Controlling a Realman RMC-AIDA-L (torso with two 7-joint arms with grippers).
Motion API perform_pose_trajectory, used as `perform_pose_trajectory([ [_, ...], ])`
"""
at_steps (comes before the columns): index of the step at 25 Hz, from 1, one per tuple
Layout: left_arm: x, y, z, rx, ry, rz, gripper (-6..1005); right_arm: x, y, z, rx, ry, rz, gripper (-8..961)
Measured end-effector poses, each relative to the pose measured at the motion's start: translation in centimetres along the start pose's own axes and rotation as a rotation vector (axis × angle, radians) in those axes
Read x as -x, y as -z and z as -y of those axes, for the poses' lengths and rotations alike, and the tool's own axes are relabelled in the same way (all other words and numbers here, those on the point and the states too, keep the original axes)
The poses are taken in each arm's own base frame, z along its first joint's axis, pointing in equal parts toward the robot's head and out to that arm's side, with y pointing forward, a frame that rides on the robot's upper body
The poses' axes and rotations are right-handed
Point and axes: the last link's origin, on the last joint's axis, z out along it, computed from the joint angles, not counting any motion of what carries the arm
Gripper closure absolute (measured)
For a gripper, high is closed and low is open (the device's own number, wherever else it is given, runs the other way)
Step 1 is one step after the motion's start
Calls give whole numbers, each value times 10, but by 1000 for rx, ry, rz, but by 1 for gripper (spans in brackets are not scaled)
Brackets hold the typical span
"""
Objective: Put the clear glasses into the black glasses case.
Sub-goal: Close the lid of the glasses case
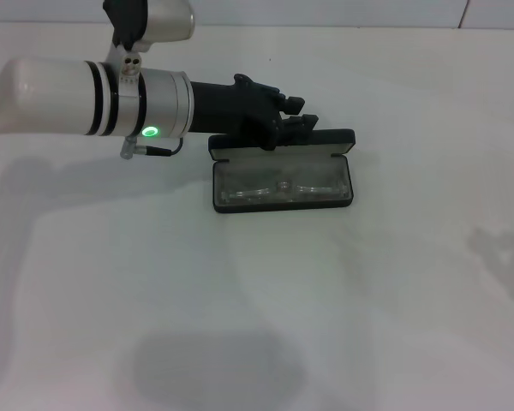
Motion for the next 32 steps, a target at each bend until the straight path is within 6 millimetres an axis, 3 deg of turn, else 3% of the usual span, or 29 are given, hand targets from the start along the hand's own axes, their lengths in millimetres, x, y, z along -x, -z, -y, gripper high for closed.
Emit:
perform_pose_trajectory([
  [32, 12, 0, -7, 37, 43, 55, 717, -10, -6, 2, 7, -27, 13, 827],
])
